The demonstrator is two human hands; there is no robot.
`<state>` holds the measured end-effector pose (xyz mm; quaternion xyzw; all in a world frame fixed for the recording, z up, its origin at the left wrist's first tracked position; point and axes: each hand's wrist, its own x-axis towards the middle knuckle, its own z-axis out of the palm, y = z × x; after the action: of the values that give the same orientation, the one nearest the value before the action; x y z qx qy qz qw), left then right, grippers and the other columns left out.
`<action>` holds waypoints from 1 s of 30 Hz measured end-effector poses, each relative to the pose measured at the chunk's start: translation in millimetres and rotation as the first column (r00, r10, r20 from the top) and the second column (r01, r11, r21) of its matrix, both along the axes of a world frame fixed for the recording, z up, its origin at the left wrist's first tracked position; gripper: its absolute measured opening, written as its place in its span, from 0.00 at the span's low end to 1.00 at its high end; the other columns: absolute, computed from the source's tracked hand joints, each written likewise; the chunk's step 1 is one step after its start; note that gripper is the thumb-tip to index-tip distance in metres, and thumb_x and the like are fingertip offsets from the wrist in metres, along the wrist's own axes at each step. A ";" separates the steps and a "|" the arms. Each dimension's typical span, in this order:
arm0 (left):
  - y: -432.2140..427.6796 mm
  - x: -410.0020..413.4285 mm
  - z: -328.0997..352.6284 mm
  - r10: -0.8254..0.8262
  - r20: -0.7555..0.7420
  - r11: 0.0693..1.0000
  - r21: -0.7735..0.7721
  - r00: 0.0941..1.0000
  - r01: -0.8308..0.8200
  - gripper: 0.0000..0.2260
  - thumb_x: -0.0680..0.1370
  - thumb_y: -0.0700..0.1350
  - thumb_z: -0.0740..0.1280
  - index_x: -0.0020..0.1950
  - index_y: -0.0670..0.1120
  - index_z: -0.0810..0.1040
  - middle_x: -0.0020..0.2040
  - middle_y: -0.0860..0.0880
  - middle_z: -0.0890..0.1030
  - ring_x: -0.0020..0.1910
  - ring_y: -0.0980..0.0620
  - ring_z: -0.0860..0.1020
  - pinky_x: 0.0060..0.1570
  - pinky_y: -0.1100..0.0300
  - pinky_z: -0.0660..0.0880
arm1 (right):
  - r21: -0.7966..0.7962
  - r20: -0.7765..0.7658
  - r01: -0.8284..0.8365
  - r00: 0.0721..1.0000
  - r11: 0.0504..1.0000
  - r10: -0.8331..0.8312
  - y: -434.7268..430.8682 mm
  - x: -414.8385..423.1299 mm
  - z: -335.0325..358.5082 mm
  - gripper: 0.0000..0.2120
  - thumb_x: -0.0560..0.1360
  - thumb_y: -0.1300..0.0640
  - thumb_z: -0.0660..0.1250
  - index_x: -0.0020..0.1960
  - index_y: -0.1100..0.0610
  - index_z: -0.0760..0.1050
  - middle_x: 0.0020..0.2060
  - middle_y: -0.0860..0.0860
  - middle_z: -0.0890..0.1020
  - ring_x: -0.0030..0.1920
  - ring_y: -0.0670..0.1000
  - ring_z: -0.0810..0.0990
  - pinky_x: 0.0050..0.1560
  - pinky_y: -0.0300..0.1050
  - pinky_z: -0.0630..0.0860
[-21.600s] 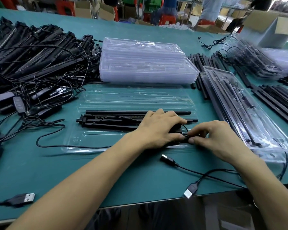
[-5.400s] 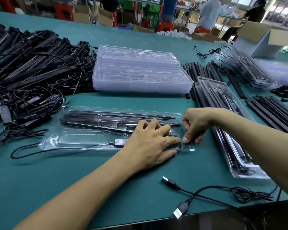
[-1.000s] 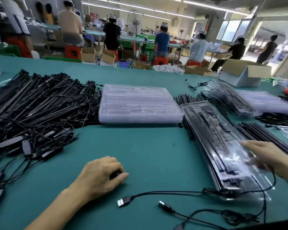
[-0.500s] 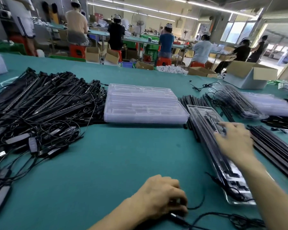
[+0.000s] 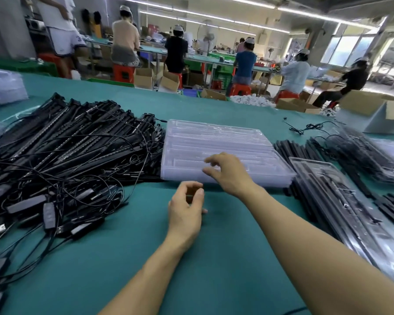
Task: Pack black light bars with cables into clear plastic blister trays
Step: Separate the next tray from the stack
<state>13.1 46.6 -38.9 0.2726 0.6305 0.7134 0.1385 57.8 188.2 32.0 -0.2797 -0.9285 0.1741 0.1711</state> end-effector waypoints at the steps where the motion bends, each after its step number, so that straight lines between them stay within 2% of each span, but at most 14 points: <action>1: -0.5 -8.5 0.4 0.071 0.013 0.997 0.035 0.997 -0.072 0.08 0.79 0.37 0.67 0.49 0.51 0.77 0.43 0.49 0.79 0.38 0.49 0.79 0.33 0.68 0.75 | -0.027 -0.016 -0.010 1.000 1.000 0.010 4.1 -6.6 -1.5 0.12 0.77 0.48 0.69 0.57 0.51 0.82 0.47 0.46 0.81 0.52 0.49 0.78 0.54 0.46 0.73; 3: -1.2 -26.1 0.8 0.204 0.118 0.975 0.066 0.972 -0.213 0.11 0.77 0.37 0.68 0.51 0.52 0.74 0.51 0.45 0.76 0.44 0.43 0.81 0.35 0.69 0.75 | -0.094 -0.039 -0.026 0.999 0.995 0.023 11.1 -14.0 -5.1 0.08 0.75 0.47 0.71 0.47 0.50 0.84 0.41 0.42 0.82 0.46 0.47 0.79 0.51 0.48 0.77; 5: 0.5 -38.8 1.2 0.212 0.233 0.970 0.068 0.949 -0.233 0.14 0.77 0.37 0.70 0.56 0.51 0.71 0.58 0.44 0.72 0.49 0.44 0.82 0.40 0.65 0.78 | -0.131 -0.042 -0.038 0.999 0.991 0.033 16.3 -16.5 -7.7 0.07 0.73 0.46 0.72 0.41 0.48 0.82 0.39 0.44 0.83 0.44 0.48 0.81 0.49 0.49 0.78; 7: 5.0 -49.5 2.2 0.167 0.282 0.981 0.048 0.945 -0.188 0.19 0.76 0.37 0.71 0.62 0.50 0.69 0.62 0.46 0.69 0.50 0.49 0.82 0.43 0.59 0.81 | -0.123 -0.027 -0.054 0.998 0.991 0.051 19.3 -18.3 -7.8 0.08 0.73 0.45 0.72 0.40 0.49 0.82 0.39 0.46 0.84 0.44 0.49 0.81 0.48 0.48 0.78; 9: 9.6 -60.9 3.4 0.135 0.299 0.987 0.040 0.944 -0.154 0.22 0.76 0.39 0.72 0.67 0.48 0.68 0.63 0.48 0.70 0.45 0.56 0.83 0.41 0.58 0.82 | -0.061 0.025 -0.076 0.997 0.995 0.078 20.2 -20.5 -6.5 0.10 0.74 0.44 0.71 0.42 0.50 0.82 0.39 0.46 0.84 0.44 0.50 0.81 0.47 0.46 0.77; 11: 14.4 -71.5 1.9 0.122 0.261 0.989 0.054 0.957 -0.141 0.20 0.77 0.39 0.70 0.67 0.47 0.71 0.60 0.51 0.77 0.38 0.59 0.83 0.41 0.57 0.81 | 0.039 0.083 -0.113 0.991 0.993 0.109 18.4 -24.3 -3.9 0.12 0.73 0.42 0.70 0.44 0.50 0.83 0.40 0.47 0.84 0.43 0.50 0.80 0.46 0.47 0.76; 13: 17.7 -75.6 -1.1 0.135 0.213 0.985 0.076 0.968 -0.154 0.15 0.78 0.38 0.69 0.63 0.49 0.74 0.49 0.59 0.83 0.34 0.59 0.82 0.40 0.56 0.81 | 0.061 0.038 -0.160 0.987 0.985 0.157 11.5 -33.1 -1.4 0.11 0.73 0.44 0.71 0.46 0.51 0.84 0.41 0.48 0.84 0.43 0.49 0.80 0.47 0.46 0.76; 14: 19.9 -76.2 -1.9 0.152 0.198 0.983 0.075 0.968 -0.169 0.14 0.78 0.38 0.69 0.62 0.50 0.75 0.46 0.60 0.83 0.34 0.58 0.82 0.40 0.55 0.81 | 0.045 -0.007 -0.186 0.982 0.981 0.187 6.8 -39.7 -0.5 0.10 0.73 0.46 0.72 0.47 0.52 0.85 0.42 0.48 0.85 0.43 0.48 0.80 0.47 0.45 0.76; 16: 21.2 -78.8 -3.6 0.218 0.164 0.972 0.052 0.962 -0.229 0.13 0.78 0.39 0.70 0.59 0.52 0.78 0.46 0.56 0.83 0.35 0.55 0.83 0.42 0.54 0.82 | -0.005 -0.052 -0.257 0.965 0.966 0.257 -5.1 -54.3 -1.1 0.10 0.73 0.48 0.73 0.47 0.54 0.85 0.42 0.49 0.85 0.41 0.46 0.80 0.46 0.41 0.76; 18: 19.5 -84.4 -2.2 0.251 0.119 0.964 0.058 0.960 -0.260 0.12 0.76 0.38 0.72 0.49 0.56 0.79 0.44 0.51 0.83 0.35 0.53 0.83 0.43 0.54 0.82 | -0.030 -0.065 -0.287 0.956 0.957 0.285 -12.8 -65.0 -3.9 0.09 0.74 0.50 0.73 0.45 0.56 0.85 0.40 0.49 0.85 0.39 0.44 0.80 0.42 0.37 0.74; 22: 18.4 -90.3 -3.1 0.233 0.148 0.967 0.073 0.961 -0.246 0.12 0.74 0.38 0.73 0.45 0.57 0.80 0.37 0.54 0.84 0.34 0.54 0.83 0.43 0.56 0.82 | -0.146 -0.126 -0.294 0.952 0.944 0.277 -7.9 -66.0 -8.2 0.07 0.74 0.53 0.73 0.44 0.57 0.85 0.37 0.47 0.84 0.36 0.37 0.78 0.39 0.29 0.69; 25: 16.1 -90.5 -0.6 0.148 0.227 0.977 0.118 0.962 -0.179 0.16 0.76 0.36 0.70 0.38 0.58 0.83 0.32 0.55 0.82 0.34 0.52 0.79 0.45 0.56 0.78 | -0.176 -0.128 -0.306 0.950 0.936 0.286 -6.1 -65.3 -9.1 0.07 0.75 0.54 0.72 0.42 0.57 0.83 0.34 0.46 0.83 0.34 0.37 0.76 0.39 0.34 0.70; 27: 12.6 -92.8 0.9 0.048 0.303 0.977 0.182 0.952 -0.107 0.22 0.78 0.33 0.67 0.36 0.59 0.85 0.31 0.56 0.80 0.36 0.51 0.75 0.46 0.56 0.75 | -0.182 -0.126 -0.313 0.948 0.932 0.293 -6.0 -66.2 -8.8 0.09 0.76 0.55 0.71 0.42 0.60 0.83 0.36 0.51 0.84 0.35 0.41 0.76 0.41 0.42 0.74; 30: 10.7 -98.6 3.0 -0.088 0.482 0.953 0.296 0.872 -0.067 0.15 0.78 0.30 0.64 0.44 0.47 0.84 0.31 0.53 0.80 0.32 0.54 0.73 0.42 0.62 0.75 | -0.175 -0.096 -0.311 0.950 0.934 0.298 -7.1 -67.0 -5.6 0.08 0.76 0.56 0.71 0.45 0.60 0.84 0.40 0.54 0.85 0.41 0.47 0.80 0.49 0.49 0.77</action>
<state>-85.5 57.3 -35.9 0.1044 0.4562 0.8464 0.2543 -9.2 181.2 26.4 -0.1412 -0.9337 0.2949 0.1462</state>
